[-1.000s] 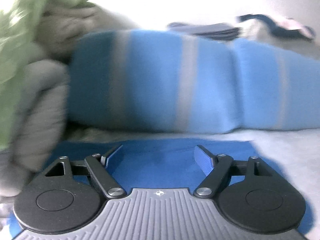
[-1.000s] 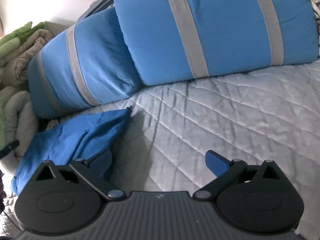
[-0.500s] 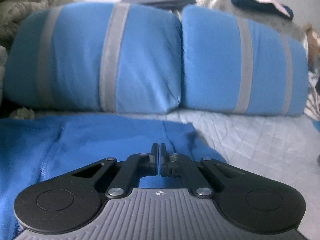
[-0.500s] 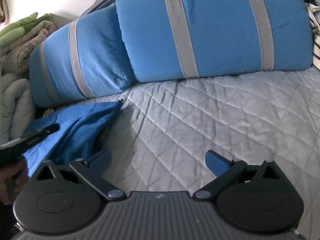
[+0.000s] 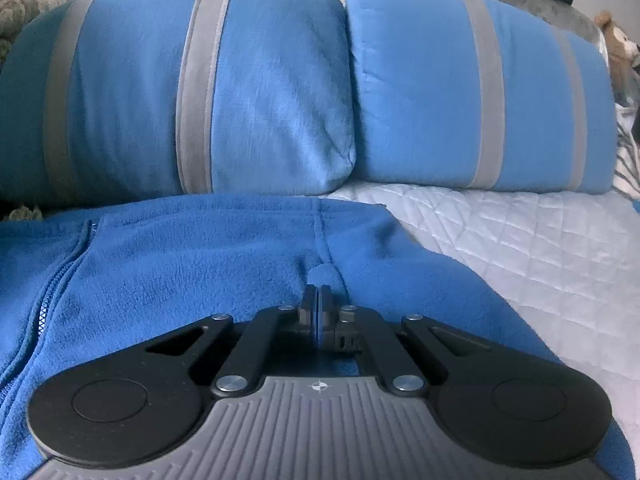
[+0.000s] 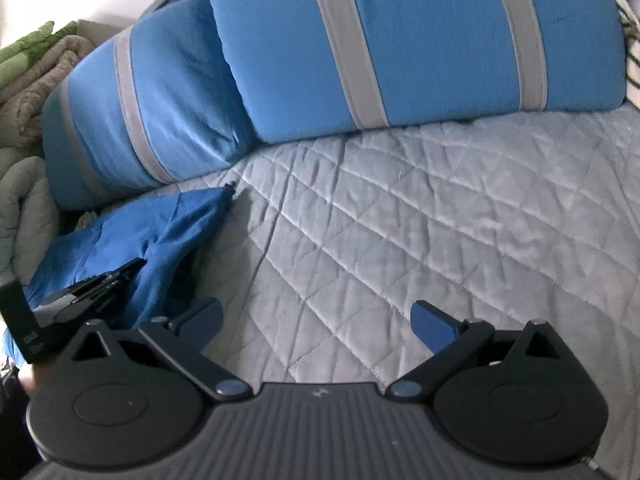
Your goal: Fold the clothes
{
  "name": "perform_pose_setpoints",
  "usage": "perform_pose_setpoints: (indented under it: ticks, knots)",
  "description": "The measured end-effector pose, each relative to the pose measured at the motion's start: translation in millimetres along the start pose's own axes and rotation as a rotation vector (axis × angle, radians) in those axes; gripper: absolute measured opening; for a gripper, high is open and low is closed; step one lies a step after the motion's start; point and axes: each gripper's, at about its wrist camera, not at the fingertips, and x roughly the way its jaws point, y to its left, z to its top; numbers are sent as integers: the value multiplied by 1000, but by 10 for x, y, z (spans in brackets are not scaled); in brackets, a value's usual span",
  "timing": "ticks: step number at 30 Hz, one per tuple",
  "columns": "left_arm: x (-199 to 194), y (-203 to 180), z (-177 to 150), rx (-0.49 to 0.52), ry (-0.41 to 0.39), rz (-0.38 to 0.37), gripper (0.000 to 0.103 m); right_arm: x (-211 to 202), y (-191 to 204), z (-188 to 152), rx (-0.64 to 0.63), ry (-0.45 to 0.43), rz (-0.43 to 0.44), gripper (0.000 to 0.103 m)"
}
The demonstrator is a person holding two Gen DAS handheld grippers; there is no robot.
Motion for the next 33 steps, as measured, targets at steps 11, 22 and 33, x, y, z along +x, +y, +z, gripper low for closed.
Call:
perform_pose_setpoints:
  ticks: [11, 22, 33]
  knots:
    - [-682, -156, -143, -47, -133, -14, 0, 129, -173, -238, -11, 28, -91, 103]
    - [-1553, -726, -511, 36, -140, -44, 4, 78, -177, -309, -12, 17, -136, 103]
    - [-1695, -1036, -563, 23, -4, -9, 103, 121, -2, -423, -98, 28, -131, 103]
